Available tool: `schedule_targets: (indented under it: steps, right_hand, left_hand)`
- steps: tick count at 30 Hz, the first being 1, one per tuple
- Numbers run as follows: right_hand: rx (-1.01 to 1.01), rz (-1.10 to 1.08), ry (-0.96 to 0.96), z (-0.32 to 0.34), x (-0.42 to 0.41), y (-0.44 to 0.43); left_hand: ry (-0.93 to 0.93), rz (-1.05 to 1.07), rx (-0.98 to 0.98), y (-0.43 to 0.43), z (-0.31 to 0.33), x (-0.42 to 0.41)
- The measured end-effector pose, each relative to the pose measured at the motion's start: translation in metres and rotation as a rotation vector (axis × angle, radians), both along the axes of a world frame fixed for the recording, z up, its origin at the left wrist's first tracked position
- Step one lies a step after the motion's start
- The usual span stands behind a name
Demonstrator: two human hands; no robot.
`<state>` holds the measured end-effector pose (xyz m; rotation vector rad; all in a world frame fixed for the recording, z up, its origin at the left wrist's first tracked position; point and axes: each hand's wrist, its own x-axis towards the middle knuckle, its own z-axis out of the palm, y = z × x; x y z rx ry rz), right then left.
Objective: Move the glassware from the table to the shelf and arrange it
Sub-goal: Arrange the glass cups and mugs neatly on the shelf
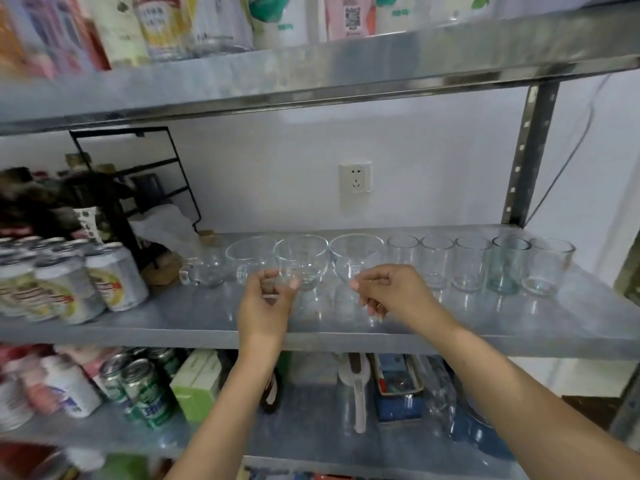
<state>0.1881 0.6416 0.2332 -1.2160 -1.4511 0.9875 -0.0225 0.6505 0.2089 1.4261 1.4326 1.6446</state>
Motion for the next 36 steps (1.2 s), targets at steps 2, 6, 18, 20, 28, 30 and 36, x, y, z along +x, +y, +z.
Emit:
schedule_targets:
  steps: [2,6,18,20,28,30,36]
  right_hand:
    - [0.018,-0.024,-0.007,-0.001,-0.006,0.001]
    - [0.047,-0.162,-0.021,-0.001,-0.012,0.004]
    - [-0.014,-0.155,0.044,-0.005,-0.015,0.012]
    - [0.024,-0.182,0.031,-0.003,-0.012,0.007]
    - [0.06,0.008,0.214,0.024,-0.066,-0.008]
    - [0.006,0.056,0.211,0.023,-0.095,-0.01]
    - [-0.029,-0.032,0.172,0.005,-0.17,0.006]
  left_hand:
    - [0.106,-0.037,-0.073,0.011,-0.003,-0.009]
    - [0.16,-0.147,-0.054,0.02,-0.001,-0.011]
    - [0.059,-0.238,-0.042,0.03,-0.006,-0.01]
    - [0.055,-0.241,-0.061,0.027,-0.004,-0.017]
    - [0.038,0.005,0.023,0.019,0.021,-0.114]
    - [0.032,0.044,0.039,0.021,0.02,-0.139]
    - [0.061,0.053,-0.011,0.043,0.004,-0.193]
